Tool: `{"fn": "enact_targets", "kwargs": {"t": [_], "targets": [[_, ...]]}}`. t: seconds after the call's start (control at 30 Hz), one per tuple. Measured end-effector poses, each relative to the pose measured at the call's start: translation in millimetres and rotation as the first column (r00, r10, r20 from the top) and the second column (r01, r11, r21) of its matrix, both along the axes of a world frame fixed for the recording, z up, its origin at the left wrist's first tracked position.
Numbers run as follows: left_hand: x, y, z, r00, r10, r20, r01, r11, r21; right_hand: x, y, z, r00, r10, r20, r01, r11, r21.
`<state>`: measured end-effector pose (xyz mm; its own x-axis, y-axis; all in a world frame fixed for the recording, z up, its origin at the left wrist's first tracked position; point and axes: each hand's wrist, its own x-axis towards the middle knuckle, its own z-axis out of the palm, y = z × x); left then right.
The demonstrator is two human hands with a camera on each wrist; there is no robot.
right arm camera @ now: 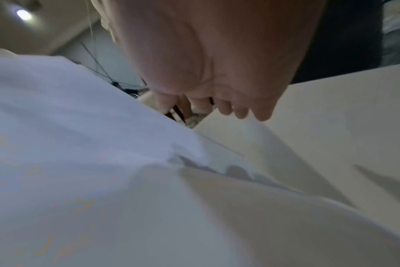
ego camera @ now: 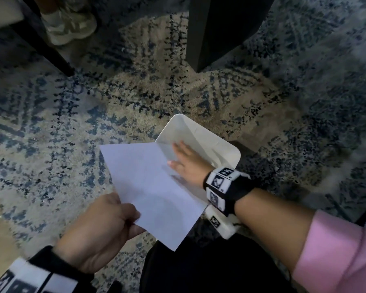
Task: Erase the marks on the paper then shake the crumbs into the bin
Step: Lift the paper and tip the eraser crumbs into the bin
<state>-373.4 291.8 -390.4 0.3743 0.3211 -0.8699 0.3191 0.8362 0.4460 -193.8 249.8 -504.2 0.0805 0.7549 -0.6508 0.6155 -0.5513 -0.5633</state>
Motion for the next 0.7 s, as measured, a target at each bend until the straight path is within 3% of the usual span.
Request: {"fn": "enact_targets", "kwargs": {"t": [0.1, 0.17, 0.23, 0.3, 0.37, 0.47, 0.53, 0.57, 0.63, 0.7], "targets": [[3.0, 2.4, 1.4, 1.0, -0.019, 0.021, 0.019, 1.0, 0.009, -24.2, 15.3, 3.6, 0.973, 0.141, -0.184, -0.113, 0.982, 0.155], [2.1, 4.6, 4.7, 0.999, -0.035, 0.024, 0.035, 0.999, 0.02, -22.0, 3.5, -12.0, 0.963, 0.069, -0.261, -0.067, 0.998, 0.017], [0.1, 6.4, 8.8, 0.998, -0.063, 0.025, 0.062, 0.998, 0.017, -5.0, -8.0, -24.5, 0.988, 0.009, -0.157, -0.048, 0.967, -0.251], [-1.5, 7.2, 9.7, 0.996, -0.088, 0.017, 0.088, 0.996, 0.015, 13.8, -8.9, -26.8, 0.999, 0.028, 0.029, -0.015, 0.926, -0.376], [-1.6, 8.1, 8.6, 0.995, -0.095, -0.004, 0.095, 0.995, 0.017, 21.3, -2.0, -19.1, 0.994, -0.033, 0.106, 0.062, 0.957, -0.285], [1.8, 10.0, 8.1, 0.996, -0.086, -0.024, 0.087, 0.996, 0.022, 15.7, -0.8, -14.9, 0.997, -0.065, -0.05, 0.061, 0.994, -0.091], [1.1, 12.1, 10.0, 0.997, -0.081, -0.014, 0.082, 0.996, 0.02, 11.2, -8.9, -21.2, 0.981, -0.043, -0.189, 0.02, 0.992, -0.121], [0.3, 12.9, 11.3, 0.996, -0.087, -0.009, 0.087, 0.996, 0.013, 14.4, -12.3, -27.2, 0.982, -0.05, -0.182, 0.015, 0.982, -0.188], [-2.3, 13.9, 12.8, 0.996, -0.089, -0.014, 0.089, 0.996, 0.007, 24.4, -12.2, -37.4, 0.999, -0.036, -0.003, 0.033, 0.943, -0.333], [-4.5, 14.4, 12.7, 0.997, -0.078, -0.027, 0.078, 0.997, 0.001, 30.8, -6.3, -34.6, 0.992, -0.044, 0.122, 0.082, 0.943, -0.324]]}}
